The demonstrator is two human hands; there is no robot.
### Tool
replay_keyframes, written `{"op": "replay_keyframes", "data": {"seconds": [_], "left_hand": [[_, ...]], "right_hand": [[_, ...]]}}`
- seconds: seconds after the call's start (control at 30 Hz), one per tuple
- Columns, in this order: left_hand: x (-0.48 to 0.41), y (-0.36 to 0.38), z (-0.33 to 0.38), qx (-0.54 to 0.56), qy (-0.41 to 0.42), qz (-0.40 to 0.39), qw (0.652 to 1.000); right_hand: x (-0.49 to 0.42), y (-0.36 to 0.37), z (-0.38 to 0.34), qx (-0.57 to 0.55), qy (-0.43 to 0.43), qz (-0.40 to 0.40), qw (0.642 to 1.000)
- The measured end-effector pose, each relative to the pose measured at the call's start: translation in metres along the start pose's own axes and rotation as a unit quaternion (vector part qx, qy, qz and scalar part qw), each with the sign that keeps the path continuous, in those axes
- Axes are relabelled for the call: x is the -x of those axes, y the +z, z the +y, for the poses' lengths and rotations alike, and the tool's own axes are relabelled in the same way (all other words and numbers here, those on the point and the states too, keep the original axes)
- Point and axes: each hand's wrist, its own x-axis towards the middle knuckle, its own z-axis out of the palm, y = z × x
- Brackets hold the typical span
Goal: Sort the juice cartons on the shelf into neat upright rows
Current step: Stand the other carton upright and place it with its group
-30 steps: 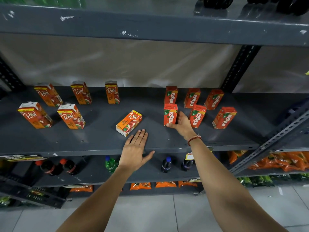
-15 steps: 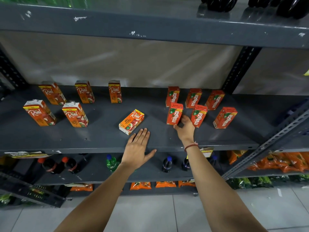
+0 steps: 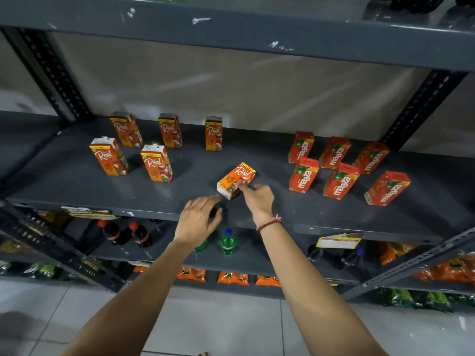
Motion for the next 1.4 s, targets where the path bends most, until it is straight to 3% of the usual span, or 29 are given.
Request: {"op": "replay_keyframes", "data": {"seconds": [0.27, 0.6, 0.83, 1.13, 1.4], "left_hand": [[-0.009, -0.002, -0.042, -0.044, -0.107, -0.058, 0.992], [-0.007, 0.001, -0.042, -0.070, -0.113, -0.064, 0.989], [-0.005, 0.002, -0.044, -0.080, -0.105, -0.068, 0.989], [-0.006, 0.000, -0.042, -0.084, -0.105, -0.071, 0.988], [-0.005, 0.001, -0.041, -0.085, -0.106, -0.070, 0.988]], "right_hand": [[-0.001, 0.035, -0.027, 0.082, 0.102, -0.024, 0.991], [-0.018, 0.032, -0.034, 0.149, 0.086, -0.123, 0.978], [-0.003, 0.027, -0.016, 0.066, -0.002, -0.121, 0.990], [0.013, 0.011, -0.010, -0.026, -0.029, -0.181, 0.983], [0.010, 0.011, -0.006, -0.041, -0.050, -0.181, 0.981]]}}
